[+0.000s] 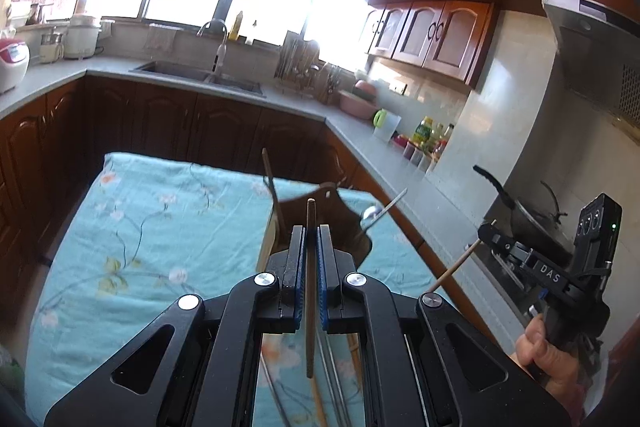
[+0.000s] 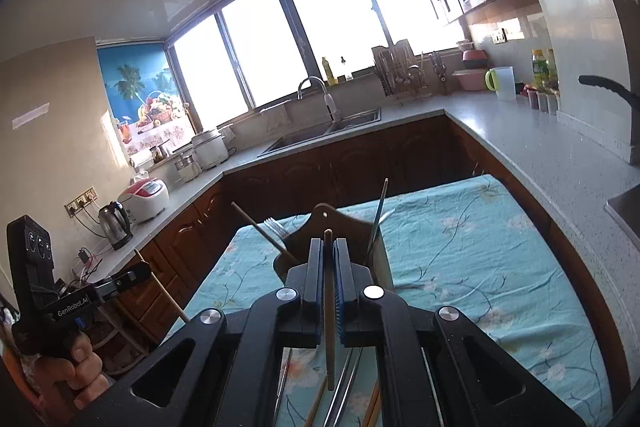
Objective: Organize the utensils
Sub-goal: 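Lower both chopsticks into the wooden holder and open both grippers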
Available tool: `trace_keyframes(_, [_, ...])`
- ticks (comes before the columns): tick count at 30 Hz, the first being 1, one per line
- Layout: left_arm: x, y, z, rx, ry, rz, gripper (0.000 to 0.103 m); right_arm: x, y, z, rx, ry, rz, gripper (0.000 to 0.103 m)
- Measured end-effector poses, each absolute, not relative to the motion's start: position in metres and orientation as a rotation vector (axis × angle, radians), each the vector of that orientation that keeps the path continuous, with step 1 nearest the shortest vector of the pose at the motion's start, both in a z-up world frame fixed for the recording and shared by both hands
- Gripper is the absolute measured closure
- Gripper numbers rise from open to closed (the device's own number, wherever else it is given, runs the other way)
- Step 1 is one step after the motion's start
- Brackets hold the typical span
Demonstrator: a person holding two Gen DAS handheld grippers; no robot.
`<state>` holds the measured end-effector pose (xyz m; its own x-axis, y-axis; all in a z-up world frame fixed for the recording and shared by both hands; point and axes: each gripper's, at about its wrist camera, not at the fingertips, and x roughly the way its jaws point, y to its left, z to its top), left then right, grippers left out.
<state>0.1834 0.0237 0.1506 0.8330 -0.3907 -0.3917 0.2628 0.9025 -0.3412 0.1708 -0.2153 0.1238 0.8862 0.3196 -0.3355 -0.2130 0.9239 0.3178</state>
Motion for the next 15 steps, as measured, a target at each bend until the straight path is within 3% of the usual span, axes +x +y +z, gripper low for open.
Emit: trace_keyframes(15, [0.255, 0.019, 0.205, -0.316, 0.340, -0.291, 0.099, 0.232, -0.228, 0.181, 0.285, 0.247, 0.226, 0.098])
